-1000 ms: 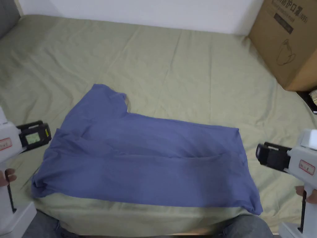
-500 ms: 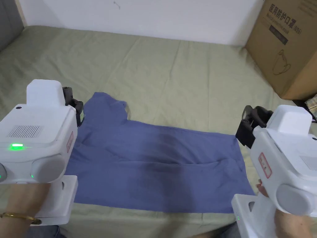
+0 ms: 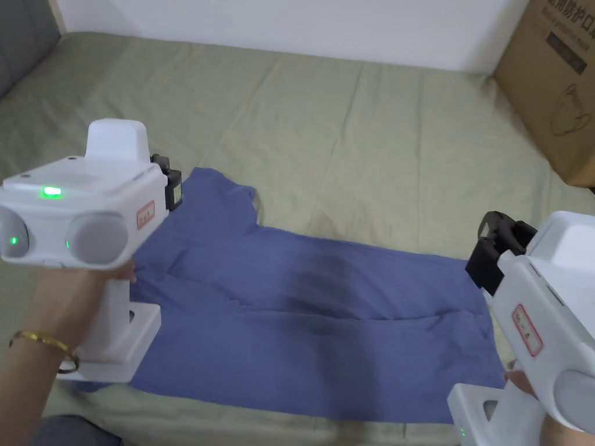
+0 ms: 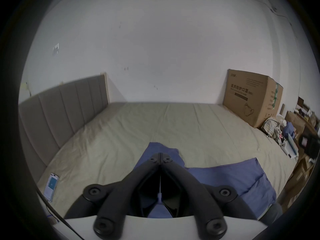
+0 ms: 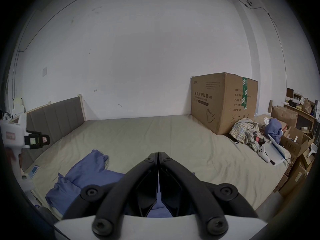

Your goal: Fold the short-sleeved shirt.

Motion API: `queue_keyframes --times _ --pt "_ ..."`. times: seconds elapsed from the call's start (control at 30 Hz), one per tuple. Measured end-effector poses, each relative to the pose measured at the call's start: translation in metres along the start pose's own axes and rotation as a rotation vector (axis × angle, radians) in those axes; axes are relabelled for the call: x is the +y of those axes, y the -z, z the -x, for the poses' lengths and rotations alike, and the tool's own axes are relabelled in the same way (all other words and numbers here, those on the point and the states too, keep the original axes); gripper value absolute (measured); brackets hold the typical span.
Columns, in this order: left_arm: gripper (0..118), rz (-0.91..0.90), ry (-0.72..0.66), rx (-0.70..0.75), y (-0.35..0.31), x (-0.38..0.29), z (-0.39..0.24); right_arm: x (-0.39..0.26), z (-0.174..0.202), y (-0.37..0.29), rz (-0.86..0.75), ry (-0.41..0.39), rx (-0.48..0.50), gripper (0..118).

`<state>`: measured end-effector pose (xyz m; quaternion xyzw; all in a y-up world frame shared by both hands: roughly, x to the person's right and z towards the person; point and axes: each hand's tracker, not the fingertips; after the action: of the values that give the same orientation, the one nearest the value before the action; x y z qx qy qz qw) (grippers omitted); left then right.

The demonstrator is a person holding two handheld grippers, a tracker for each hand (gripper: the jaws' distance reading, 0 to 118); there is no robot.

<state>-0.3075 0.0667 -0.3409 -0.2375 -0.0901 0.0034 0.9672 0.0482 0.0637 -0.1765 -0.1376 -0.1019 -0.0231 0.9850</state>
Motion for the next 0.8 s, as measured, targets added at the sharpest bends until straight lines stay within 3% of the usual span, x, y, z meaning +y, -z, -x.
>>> queue_keyframes --times 0.07,0.2,0.23,0.43,0.6,0.67,0.77,0.8 --pt "22 0.096 -0.013 0.007 0.034 0.013 0.012 0.001 0.0 0.007 0.017 -0.003 0.006 0" --pt "110 0.326 -0.104 -0.009 0.108 0.026 0.035 -0.005 -0.002 0.03 0.06 -0.026 -0.002 0" --pt "117 0.382 -0.102 0.007 0.126 0.026 0.04 -0.007 -0.004 0.035 0.075 -0.027 -0.002 0" --pt "118 0.599 -0.134 0.101 0.219 0.001 0.063 -0.015 -0.011 0.062 0.135 -0.033 -0.014 0" --pt "115 0.694 -0.133 0.156 0.261 -0.025 0.066 -0.021 -0.017 0.074 0.172 -0.055 -0.029 0" --pt "106 0.683 -0.129 0.172 0.267 -0.032 0.069 -0.023 -0.02 0.076 0.178 -0.067 -0.035 0" --pt "70 0.692 -0.122 0.168 0.277 -0.04 0.068 -0.025 -0.024 0.077 0.191 -0.094 -0.052 0" --pt "66 0.702 -0.123 0.166 0.276 -0.042 0.068 -0.026 -0.026 0.078 0.194 -0.095 -0.056 0"
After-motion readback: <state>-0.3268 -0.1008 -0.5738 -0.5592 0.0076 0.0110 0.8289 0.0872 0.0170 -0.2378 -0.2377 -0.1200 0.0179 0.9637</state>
